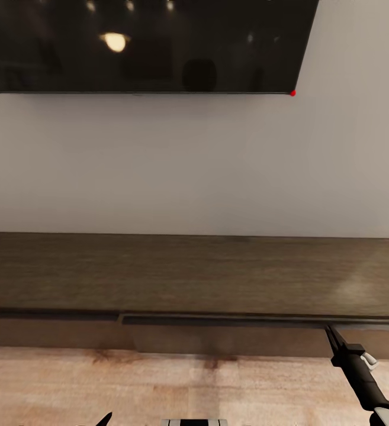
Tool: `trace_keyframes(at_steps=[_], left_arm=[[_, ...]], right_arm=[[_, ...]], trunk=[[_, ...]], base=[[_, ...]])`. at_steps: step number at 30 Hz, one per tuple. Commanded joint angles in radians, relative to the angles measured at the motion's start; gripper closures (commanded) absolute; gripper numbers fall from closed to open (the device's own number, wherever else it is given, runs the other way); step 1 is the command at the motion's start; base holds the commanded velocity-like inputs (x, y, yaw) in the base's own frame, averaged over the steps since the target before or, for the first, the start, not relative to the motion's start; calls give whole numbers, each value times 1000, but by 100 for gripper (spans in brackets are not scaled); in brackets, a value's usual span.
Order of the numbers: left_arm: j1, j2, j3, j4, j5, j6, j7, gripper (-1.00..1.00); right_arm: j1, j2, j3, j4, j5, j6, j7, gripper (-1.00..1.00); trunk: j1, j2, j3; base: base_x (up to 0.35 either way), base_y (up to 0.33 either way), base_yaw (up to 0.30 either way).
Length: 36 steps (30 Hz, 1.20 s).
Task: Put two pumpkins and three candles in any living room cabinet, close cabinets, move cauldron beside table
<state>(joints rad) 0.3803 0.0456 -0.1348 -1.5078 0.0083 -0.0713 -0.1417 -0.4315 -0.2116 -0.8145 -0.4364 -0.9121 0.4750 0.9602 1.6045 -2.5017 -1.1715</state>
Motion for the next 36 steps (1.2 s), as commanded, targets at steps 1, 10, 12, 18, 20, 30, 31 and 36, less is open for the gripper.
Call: trace_keyframes(at_steps=[1,10,12,18,20,30,31,36], left_arm=[[0,0,0,0,1,-2,-2,-100],[0,0,0,1,1,-3,-1,-100],[0,0,0,1,0,-3,-1,-100],[0,0,0,1,-1,-3,-1,-100],[0,0,0,1,0,-3,-1,-100],[0,0,0,1,-1,-4,-1,-100],[0,0,0,1,-1,-3,-1,-100],[0,0,0,1,-1,-4,-1,-100]], right_arm=[[-1,0,-5,-1,-17,18,5,100],[-1,0,-5,9,-17,18,5,100],[-1,0,-5,9,-17,18,5,100],[-1,0,-5,10,-17,18,5,100],[-1,0,-5,10,-17,18,5,100],[-1,0,-5,10,-17,17,5,100],[-1,0,-5,10,-17,18,5,100],[-1,0,-5,10,-17,17,5,100]], trunk=[[0,0,0],[0,0,0],[0,0,0],[0,0,0],[0,0,0],[0,0,0],[0,0,0],[0,0,0]], base=[[-44,0,0],[-12,0,0],[0,0,0],[0,0,0],[0,0,0],[-21,0,0],[-106,0,0],[-105,0,0]])
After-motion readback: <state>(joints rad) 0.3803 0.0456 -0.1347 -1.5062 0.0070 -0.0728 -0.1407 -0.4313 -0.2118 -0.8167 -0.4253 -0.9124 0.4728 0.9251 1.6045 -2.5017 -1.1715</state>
